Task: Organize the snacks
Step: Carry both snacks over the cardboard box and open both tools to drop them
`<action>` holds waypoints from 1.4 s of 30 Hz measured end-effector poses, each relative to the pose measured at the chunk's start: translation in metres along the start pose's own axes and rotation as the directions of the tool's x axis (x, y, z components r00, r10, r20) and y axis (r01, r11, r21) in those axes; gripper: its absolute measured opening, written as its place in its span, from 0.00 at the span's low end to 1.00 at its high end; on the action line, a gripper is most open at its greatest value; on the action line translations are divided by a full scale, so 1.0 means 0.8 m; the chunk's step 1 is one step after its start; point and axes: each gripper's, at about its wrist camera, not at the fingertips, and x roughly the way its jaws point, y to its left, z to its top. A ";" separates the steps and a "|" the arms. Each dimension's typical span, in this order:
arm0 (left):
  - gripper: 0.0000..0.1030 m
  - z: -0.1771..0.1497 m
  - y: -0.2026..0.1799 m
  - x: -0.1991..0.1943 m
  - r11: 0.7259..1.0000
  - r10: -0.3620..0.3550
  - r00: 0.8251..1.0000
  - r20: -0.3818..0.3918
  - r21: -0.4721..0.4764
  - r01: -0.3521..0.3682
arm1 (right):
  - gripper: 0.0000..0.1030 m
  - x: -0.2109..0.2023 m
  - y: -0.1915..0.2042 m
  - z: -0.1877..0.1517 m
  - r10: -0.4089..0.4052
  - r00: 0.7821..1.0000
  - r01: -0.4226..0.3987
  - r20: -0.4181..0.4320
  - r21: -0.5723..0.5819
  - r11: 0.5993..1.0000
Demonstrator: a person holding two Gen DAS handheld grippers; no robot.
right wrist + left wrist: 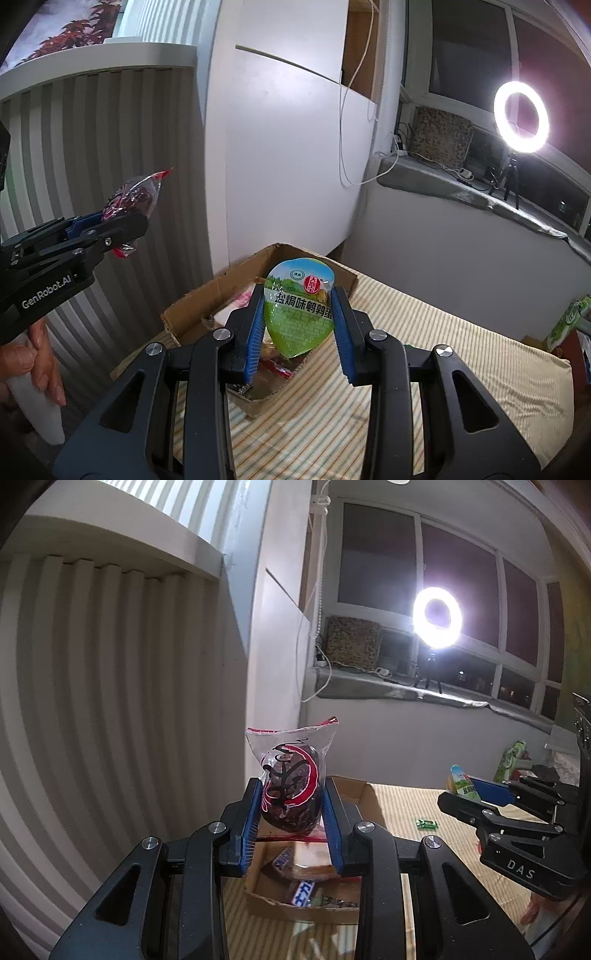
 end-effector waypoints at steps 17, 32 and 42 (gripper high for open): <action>0.29 -0.046 0.001 0.097 0.999 -0.052 0.982 -0.181 -0.003 0.052 | 0.36 0.104 -0.001 -0.040 0.052 0.990 -0.048 -0.135 0.032 0.998; 0.70 -0.057 0.004 0.113 0.999 0.011 0.984 -0.180 0.043 -0.003 | 0.59 0.133 -0.004 -0.040 0.023 0.990 -0.019 -0.141 0.027 0.999; 0.70 -0.051 0.018 0.088 0.999 0.024 0.989 -0.145 0.033 -0.019 | 0.59 0.116 0.010 -0.032 0.012 0.993 -0.011 -0.116 0.009 1.000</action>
